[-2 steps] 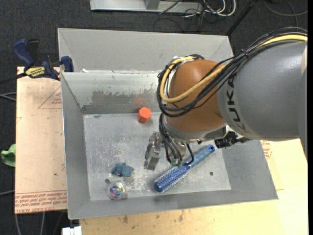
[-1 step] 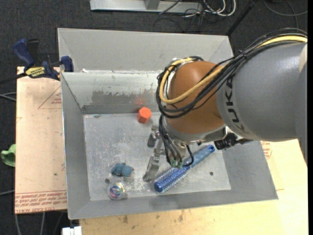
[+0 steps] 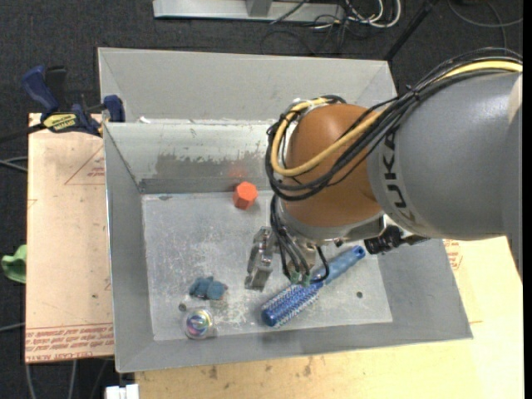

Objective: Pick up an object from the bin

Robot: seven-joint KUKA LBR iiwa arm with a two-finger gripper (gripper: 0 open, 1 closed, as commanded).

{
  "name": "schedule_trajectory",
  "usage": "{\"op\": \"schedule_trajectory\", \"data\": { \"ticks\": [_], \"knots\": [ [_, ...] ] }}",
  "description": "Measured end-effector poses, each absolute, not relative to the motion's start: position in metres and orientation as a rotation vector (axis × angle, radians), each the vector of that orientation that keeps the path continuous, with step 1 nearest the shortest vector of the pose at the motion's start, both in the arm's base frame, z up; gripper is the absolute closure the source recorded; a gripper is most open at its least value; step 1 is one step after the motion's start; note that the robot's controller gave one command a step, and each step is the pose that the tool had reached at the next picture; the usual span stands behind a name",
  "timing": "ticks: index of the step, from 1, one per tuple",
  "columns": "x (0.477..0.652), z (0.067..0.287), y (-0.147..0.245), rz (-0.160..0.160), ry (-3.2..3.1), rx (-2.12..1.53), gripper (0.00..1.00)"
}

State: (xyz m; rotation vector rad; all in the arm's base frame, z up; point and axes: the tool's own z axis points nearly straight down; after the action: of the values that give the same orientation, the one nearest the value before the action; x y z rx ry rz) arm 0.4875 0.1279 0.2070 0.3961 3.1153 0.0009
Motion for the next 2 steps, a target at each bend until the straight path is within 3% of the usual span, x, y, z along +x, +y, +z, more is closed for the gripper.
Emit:
{"op": "schedule_trajectory", "data": {
  "ticks": [1,2],
  "knots": [
    [0.488,0.207,0.128,0.001,3.115,0.396,0.00],
    [0.510,0.144,0.059,-0.006,3.125,0.363,0.00]
  ]
}}
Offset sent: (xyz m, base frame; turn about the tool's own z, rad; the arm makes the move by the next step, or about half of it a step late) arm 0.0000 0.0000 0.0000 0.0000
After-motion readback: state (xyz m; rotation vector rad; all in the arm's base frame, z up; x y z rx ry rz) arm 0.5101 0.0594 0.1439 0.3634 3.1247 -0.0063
